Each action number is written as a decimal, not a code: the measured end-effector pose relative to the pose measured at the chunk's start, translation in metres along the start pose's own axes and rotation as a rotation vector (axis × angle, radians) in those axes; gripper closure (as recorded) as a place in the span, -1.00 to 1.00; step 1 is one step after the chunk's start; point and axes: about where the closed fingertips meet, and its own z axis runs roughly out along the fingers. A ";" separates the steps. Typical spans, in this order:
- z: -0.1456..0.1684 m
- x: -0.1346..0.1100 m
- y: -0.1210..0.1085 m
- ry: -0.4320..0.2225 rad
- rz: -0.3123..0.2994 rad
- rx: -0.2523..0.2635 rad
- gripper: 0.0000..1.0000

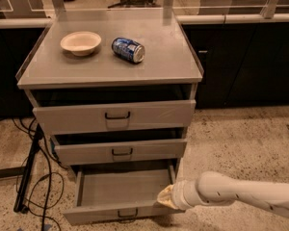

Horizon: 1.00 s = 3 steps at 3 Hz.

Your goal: Close bottom drawer

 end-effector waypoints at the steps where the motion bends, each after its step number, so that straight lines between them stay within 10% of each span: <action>1: 0.032 0.020 -0.008 -0.003 0.048 -0.039 1.00; 3: 0.056 0.032 -0.001 0.019 0.072 -0.060 1.00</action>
Offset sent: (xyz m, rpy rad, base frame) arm 0.0089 0.0014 -0.0307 0.0132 0.0505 -0.0081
